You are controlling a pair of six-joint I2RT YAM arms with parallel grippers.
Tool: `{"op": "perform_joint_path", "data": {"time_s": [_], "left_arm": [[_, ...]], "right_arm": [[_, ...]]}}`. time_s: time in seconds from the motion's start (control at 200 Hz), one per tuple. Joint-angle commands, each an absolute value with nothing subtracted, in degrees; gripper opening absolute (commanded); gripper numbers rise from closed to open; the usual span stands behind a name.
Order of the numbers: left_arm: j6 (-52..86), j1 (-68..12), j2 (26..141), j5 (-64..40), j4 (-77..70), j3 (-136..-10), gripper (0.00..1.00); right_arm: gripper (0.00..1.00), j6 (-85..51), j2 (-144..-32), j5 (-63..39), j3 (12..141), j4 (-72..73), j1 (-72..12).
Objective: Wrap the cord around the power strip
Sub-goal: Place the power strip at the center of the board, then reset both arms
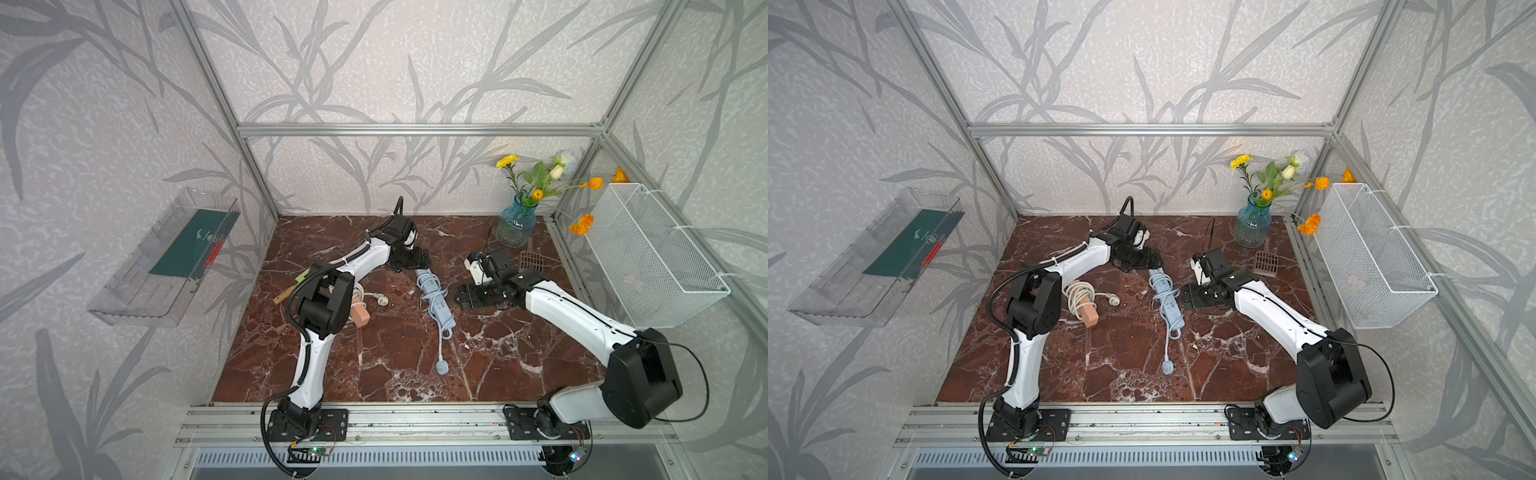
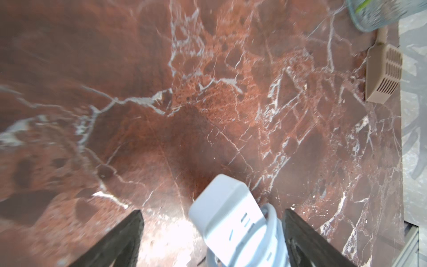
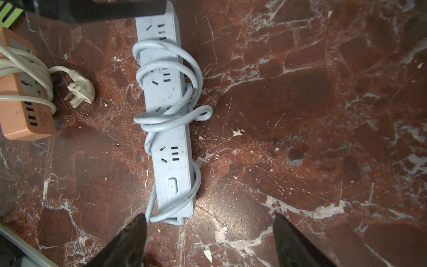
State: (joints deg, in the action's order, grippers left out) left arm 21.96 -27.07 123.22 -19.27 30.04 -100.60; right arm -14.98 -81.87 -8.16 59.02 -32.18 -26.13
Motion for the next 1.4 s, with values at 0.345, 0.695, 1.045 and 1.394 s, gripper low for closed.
{"op": "perform_joint_path", "data": {"time_s": [0.345, 0.695, 1.045, 1.394], "left_arm": [[7.9, -27.5, 83.7, 6.0, 2.3, -65.7, 1.0], [-3.1, -21.6, 71.5, 49.0, -26.7, -34.6, 1.0], [0.1, -10.1, 78.4, 34.0, -39.5, -24.2, 1.0], [1.6, -5.9, 83.9, 25.1, -51.5, -19.7, 1.0]], "right_arm": [[0.93, -4.1, -62.5, 14.8, 41.1, -3.7, -23.7], [0.99, 4.0, -69.1, 31.7, 24.7, 33.1, -14.5], [0.99, 8.5, -80.1, 22.5, 24.3, 44.1, -14.9], [0.99, 10.5, -94.6, 15.3, 12.7, 77.6, -13.8]]}}
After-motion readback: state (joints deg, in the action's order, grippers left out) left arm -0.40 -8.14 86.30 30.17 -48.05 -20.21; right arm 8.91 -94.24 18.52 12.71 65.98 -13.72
